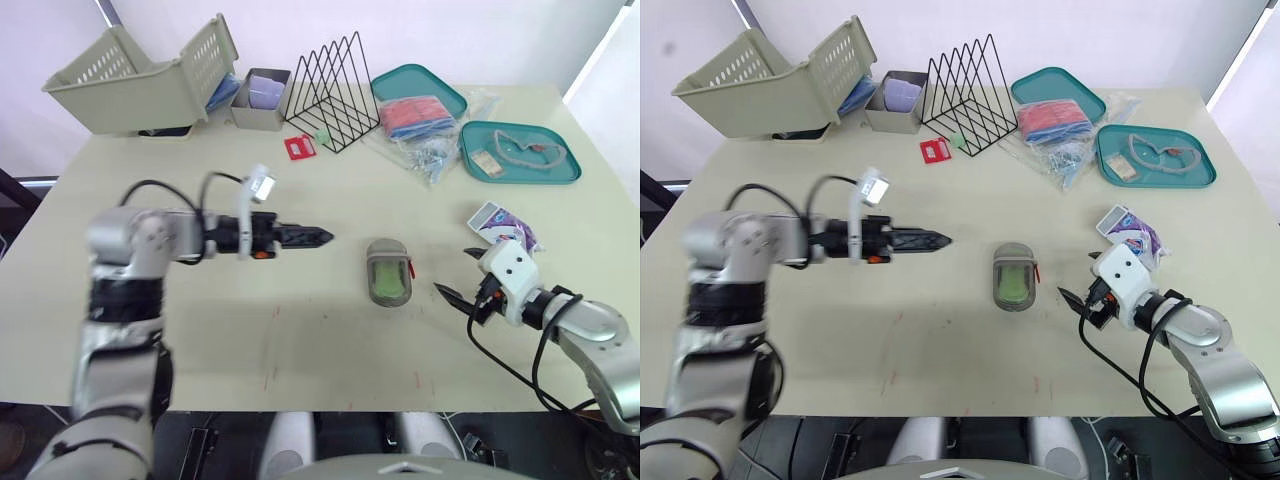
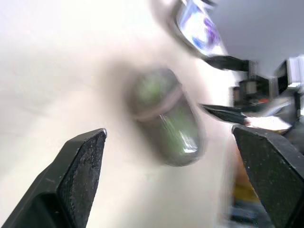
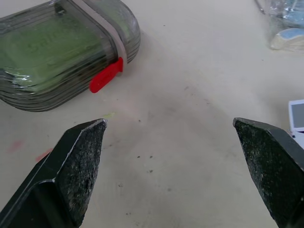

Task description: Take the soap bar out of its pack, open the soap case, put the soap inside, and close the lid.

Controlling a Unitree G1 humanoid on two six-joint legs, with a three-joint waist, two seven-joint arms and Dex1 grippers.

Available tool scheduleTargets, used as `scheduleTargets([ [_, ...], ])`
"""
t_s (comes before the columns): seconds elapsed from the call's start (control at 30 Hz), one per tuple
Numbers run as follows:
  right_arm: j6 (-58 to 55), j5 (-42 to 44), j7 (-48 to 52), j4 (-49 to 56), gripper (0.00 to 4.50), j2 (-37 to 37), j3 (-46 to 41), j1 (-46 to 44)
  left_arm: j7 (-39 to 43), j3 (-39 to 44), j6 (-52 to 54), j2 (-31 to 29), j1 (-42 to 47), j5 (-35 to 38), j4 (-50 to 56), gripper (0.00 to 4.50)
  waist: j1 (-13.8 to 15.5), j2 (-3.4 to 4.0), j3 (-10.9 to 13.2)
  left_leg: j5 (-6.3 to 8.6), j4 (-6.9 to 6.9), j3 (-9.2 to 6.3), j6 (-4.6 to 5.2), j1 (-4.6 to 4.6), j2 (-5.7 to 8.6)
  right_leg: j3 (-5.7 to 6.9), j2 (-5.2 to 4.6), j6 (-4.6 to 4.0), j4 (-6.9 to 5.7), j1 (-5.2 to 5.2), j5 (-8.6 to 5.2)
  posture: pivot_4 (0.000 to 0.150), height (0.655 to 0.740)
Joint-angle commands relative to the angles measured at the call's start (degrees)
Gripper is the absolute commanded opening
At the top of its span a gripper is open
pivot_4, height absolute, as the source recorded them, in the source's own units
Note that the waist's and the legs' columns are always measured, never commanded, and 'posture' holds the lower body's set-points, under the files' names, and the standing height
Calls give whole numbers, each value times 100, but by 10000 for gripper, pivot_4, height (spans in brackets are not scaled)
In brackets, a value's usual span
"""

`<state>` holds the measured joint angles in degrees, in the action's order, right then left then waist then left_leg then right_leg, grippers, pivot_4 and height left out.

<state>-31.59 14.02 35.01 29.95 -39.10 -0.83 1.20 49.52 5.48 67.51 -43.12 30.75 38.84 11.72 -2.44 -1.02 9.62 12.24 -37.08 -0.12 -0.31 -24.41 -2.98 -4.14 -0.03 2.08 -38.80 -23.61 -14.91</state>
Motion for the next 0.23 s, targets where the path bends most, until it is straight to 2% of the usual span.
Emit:
scheduleTargets([
  [0.03, 186, 8, 107, -54, 45000, 9, -3, -70, 262, 18, -1888, -76, -1114, -653, 1046, 44765, 61, -2, 2, 0, 4, 8, 0, 6, 6, -6, -6, 2, -2, 6, -2, 1500, 7400],
  [0.1, 210, 10, 128, -111, 45000, 47, 24, -125, -19, 186, -2152, 56, -1563, -751, 1257, 44765, 128, -4, 4, 1, -7, 2, 2, -10, 18, 1, -15, 4, 4, 0, -3, 1500, 7400],
  [0.23, 291, 37, 305, -210, 45000, 7, 81, -81, -453, -48, -3144, 47, -2431, -1605, 1688, 44765, 211, -24, 15, -1, -36, -14, 4, -21, 20, 11, -13, 3, 2, 2, -13, 1500, 7400],
])
